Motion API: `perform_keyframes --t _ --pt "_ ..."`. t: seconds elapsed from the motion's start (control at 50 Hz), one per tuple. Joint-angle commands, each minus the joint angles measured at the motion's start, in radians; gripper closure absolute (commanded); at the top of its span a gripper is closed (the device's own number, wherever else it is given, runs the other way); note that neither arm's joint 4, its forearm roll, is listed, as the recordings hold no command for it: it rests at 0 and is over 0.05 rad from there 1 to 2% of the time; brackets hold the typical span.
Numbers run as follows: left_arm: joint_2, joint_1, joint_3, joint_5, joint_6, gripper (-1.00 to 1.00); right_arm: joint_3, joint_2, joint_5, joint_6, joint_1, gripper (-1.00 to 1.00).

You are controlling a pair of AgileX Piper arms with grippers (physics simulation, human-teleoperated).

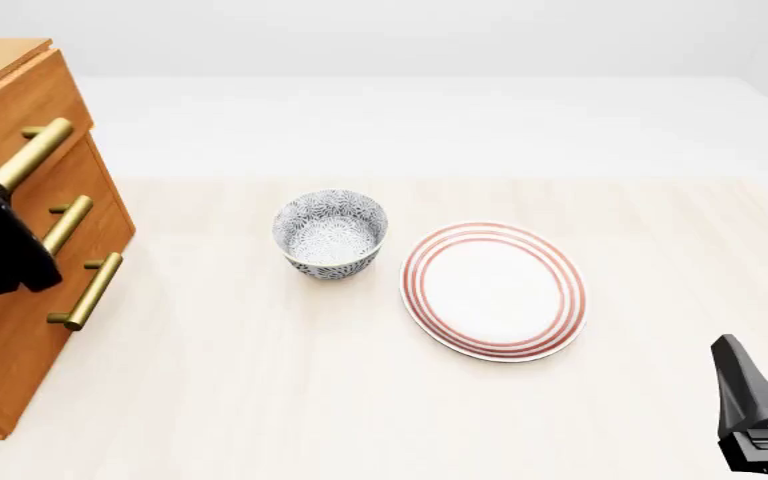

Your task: Open the top drawer of the cabinet.

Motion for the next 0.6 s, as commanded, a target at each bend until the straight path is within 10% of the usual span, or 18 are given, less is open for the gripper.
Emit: perform_keyframes --t 0.02,0.6 --pt "-0.046 -0.001 0.077 0.030 0.029 1.00 0.000 0.000 0.000 0.000 0.000 -1.00" --pt "-0.032 -0.119 0.005 0.069 0.013 1.00 0.000 0.000 0.000 0.000 0.000 -1.00"
